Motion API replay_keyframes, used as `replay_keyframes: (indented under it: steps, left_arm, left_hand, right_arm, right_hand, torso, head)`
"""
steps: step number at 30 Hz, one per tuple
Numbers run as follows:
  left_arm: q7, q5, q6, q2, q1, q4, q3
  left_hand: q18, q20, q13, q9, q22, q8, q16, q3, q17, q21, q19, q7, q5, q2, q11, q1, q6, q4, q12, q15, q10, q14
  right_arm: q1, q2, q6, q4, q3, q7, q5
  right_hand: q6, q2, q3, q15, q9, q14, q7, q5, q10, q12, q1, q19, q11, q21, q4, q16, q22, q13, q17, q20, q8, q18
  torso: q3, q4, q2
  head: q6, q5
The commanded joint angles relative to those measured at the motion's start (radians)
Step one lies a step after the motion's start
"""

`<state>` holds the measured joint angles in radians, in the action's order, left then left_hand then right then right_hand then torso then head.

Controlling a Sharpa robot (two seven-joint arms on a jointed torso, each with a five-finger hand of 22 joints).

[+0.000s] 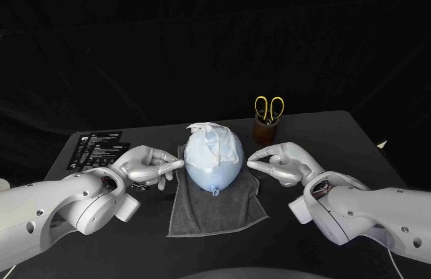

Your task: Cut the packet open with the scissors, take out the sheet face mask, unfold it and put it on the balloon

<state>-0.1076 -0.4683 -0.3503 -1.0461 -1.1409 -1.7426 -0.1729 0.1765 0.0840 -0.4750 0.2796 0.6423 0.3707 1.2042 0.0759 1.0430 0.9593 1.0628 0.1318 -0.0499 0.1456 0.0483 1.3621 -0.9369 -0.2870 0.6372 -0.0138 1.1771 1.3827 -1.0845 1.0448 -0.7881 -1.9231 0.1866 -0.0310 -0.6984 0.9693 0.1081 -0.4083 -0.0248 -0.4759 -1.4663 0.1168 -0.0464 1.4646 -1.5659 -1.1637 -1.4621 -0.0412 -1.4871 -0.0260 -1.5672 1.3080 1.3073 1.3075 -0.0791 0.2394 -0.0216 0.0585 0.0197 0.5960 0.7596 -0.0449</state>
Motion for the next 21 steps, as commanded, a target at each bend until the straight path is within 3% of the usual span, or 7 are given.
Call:
replay_keyframes:
  steps: [1,14,21]
  left_arm:
    - [-0.057,0.032,-0.065,0.008,0.002,-0.008,0.001]
    - [-0.063,0.043,-0.097,0.042,0.005,-0.012,0.001]
    - [-0.054,0.042,-0.103,0.051,0.006,-0.011,0.002]
  left_hand:
    - [-0.003,0.001,-0.005,-0.002,-0.008,-0.008,-0.008,-0.009,-0.01,-0.008,-0.017,0.0,0.002,-0.001,0.002,0.032,0.01,-0.001,0.007,-0.001,-0.012,-0.011]
    - [-0.001,0.004,-0.012,-0.005,-0.011,-0.013,-0.009,-0.019,-0.015,-0.008,-0.03,0.004,0.002,-0.002,0.005,0.07,0.018,-0.001,0.015,0.002,-0.021,-0.016]
    - [-0.004,0.005,-0.018,-0.004,0.012,-0.01,0.011,-0.022,0.007,0.01,-0.02,0.003,0.002,-0.012,0.004,0.088,0.012,-0.002,0.024,0.001,-0.017,-0.005]
  right_arm:
    - [0.002,-0.012,-0.067,-0.001,0.0,-0.071,-0.022]
    - [0.004,-0.054,-0.083,0.022,-0.001,-0.056,-0.063]
    - [0.006,-0.069,-0.085,0.034,-0.001,-0.045,-0.075]
  right_hand:
    - [-0.003,0.001,0.001,-0.002,0.003,-0.104,0.004,-0.006,0.106,-0.005,-0.013,-0.075,0.002,0.001,-0.007,-0.004,0.236,0.264,0.263,0.002,-0.007,0.002]
    - [-0.004,0.008,0.005,0.0,0.008,-0.104,0.008,-0.005,0.106,-0.005,-0.022,-0.071,-0.001,0.011,-0.014,-0.004,0.233,0.264,0.263,0.001,-0.014,-0.001]
    - [-0.004,0.01,0.007,0.001,0.009,-0.104,0.009,-0.005,0.106,-0.005,-0.021,-0.07,-0.002,0.013,-0.013,-0.004,0.232,0.264,0.263,0.0,-0.015,-0.001]
  torso:
    - [0.0007,-0.0006,-0.001]
    - [-0.0017,-0.0023,0.0]
    - [-0.0008,-0.0032,-0.002]
  head:
    - [0.001,-0.001]
    - [0.005,-0.004]
    - [0.008,-0.008]
